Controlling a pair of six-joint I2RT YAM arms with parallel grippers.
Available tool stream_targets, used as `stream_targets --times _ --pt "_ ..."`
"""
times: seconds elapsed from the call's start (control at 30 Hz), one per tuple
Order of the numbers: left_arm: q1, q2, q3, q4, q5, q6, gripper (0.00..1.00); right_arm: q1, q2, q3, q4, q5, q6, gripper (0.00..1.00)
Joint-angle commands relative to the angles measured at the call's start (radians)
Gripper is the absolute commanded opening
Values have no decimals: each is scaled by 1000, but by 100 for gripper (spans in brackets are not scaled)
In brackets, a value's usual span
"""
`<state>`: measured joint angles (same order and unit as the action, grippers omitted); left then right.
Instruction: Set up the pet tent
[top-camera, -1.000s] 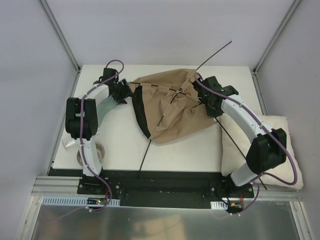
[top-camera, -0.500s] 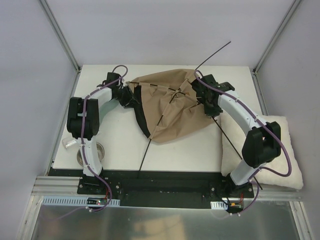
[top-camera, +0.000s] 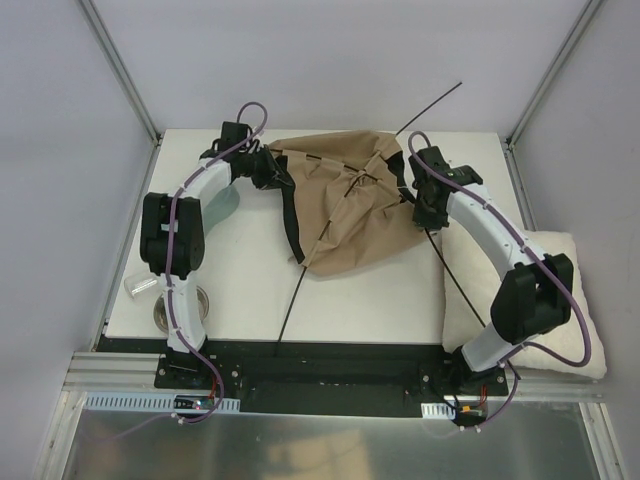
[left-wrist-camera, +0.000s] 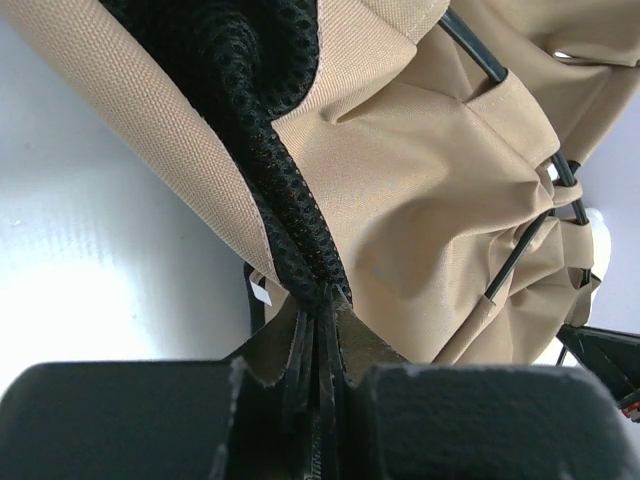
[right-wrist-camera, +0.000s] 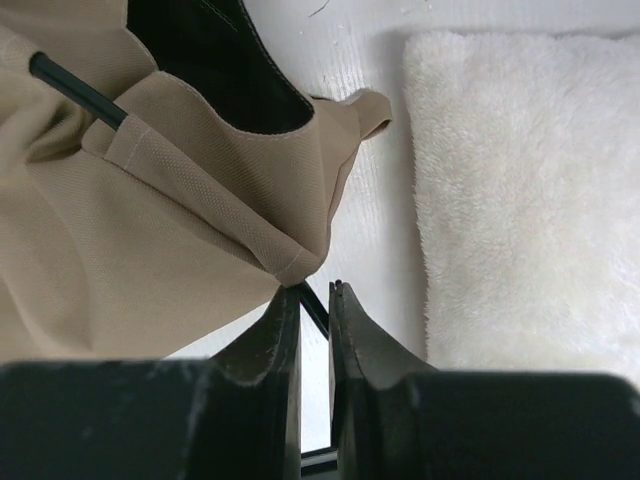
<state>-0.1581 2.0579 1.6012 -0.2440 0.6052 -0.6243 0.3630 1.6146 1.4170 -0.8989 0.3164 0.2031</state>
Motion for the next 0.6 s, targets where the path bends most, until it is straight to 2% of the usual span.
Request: stream_targets --times 0.0,0.23,0.27,0.3,0.33,0.37,0.47,0.57 --pt "-21 2 80 25 65 18 0 -25 -81 -3 176 33 232 0" --pt "-26 21 154 -14 79 44 2 -24 -91 -18 206 -5 242 0" --pt "-26 12 141 -18 80 55 25 -24 -90 -20 207 -11 237 0" --pt "-26 -5 116 -18 71 66 42 -24 -90 -27 210 -20 233 0" --pt "-26 -22 85 -18 58 81 56 -25 -90 -35 215 -23 233 0" --pt "-26 -47 44 -20 42 98 64 -24 -90 -46 219 -30 228 0" --pt "-26 -128 -91 -20 13 153 74 -24 -96 -78 233 -34 223 0" --pt "-31 -215 -206 -17 7 202 78 -25 -91 -99 239 -36 220 0"
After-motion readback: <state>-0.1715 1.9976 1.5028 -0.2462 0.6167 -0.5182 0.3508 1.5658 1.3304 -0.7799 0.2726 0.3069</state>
